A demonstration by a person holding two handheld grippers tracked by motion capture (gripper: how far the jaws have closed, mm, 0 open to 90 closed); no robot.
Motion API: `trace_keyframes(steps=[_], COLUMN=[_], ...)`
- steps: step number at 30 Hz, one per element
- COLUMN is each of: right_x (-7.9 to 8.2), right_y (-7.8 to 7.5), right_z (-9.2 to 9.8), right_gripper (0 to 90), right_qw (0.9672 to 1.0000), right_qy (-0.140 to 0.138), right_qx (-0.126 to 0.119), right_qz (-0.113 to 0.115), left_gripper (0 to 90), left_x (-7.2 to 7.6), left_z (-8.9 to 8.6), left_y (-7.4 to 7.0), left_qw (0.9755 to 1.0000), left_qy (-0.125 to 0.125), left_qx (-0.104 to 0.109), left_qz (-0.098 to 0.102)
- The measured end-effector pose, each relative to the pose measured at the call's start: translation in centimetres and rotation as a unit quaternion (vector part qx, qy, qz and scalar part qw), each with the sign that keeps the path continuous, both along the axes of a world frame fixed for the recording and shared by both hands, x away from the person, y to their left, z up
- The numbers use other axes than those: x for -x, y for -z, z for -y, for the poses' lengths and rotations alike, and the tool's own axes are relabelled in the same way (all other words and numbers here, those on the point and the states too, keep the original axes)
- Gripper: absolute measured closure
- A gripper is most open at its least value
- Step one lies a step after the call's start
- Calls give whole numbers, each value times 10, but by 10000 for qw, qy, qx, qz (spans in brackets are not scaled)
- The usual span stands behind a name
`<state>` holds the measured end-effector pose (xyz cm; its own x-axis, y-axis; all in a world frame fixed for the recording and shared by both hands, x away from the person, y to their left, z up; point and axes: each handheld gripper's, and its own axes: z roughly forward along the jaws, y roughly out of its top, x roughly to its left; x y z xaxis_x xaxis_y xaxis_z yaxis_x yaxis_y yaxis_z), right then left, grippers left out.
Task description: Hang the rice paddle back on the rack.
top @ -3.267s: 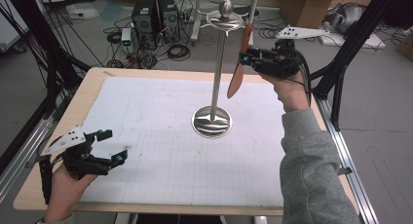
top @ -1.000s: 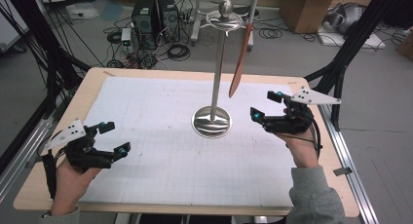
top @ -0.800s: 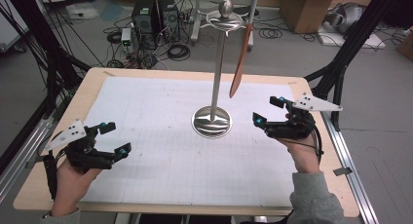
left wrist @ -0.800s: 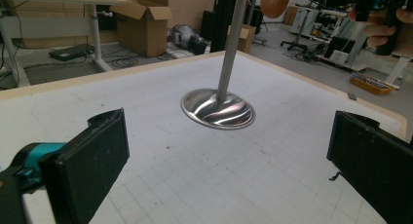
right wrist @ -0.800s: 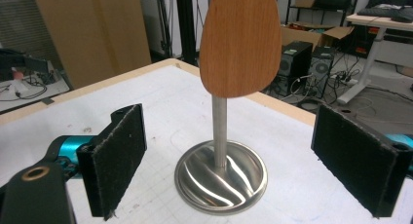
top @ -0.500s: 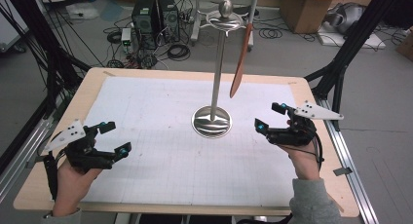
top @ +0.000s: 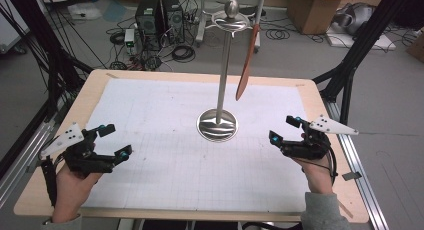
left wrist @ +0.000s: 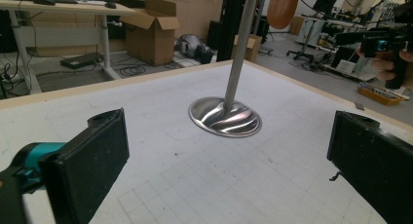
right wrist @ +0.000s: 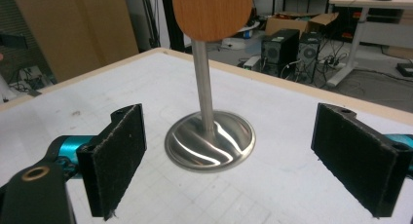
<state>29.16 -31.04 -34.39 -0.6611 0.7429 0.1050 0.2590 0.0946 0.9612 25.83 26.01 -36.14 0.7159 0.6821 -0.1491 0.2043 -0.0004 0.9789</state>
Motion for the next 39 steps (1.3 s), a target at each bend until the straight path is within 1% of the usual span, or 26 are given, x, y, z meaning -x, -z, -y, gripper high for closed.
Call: trace_keyframes(steps=[4,9,10,13,15,20,27,29,35,39], right_x=[1,3,3,5,6,8,11,12,13,14], right_y=[12,21,22,26,31,35,39,42,45,48], right_z=[2,5,5,8,10,15,23,26,33,38], right_gripper=[116,116,116,116,116,116,116,116,116,112], right_qw=[9999,9998,9999,9999,9998,9997,9995,9991,9987,9978], right_qy=[28,56,66,93,128,173,263,354,470,619], right_qx=[42,83,85,64,48,-3,-25,-19,-43,-62], right_qz=[-145,-153,-125,-121,-160,-182,-200,-213,-201,-220], left_gripper=[20,20,20,20,20,20,21,20,20,20], left_x=[-1,-3,-3,-4,-4,-5,-6,-7,-7,-7], left_z=[0,-2,-3,-5,-6,-9,-12,-13,-16,-20], left_y=[1,6,7,9,10,12,16,16,18,20], left_qw=[10000,10000,10000,10000,10000,9999,9998,9997,9996,9994], left_qy=[6,-3,-9,-34,-41,-72,-130,-144,-205,-258], left_qx=[-8,-1,2,23,24,2,-11,-31,-28,-22], left_qz=[-8,-41,-56,-52,-48,-71,-166,-182,-182,-212])
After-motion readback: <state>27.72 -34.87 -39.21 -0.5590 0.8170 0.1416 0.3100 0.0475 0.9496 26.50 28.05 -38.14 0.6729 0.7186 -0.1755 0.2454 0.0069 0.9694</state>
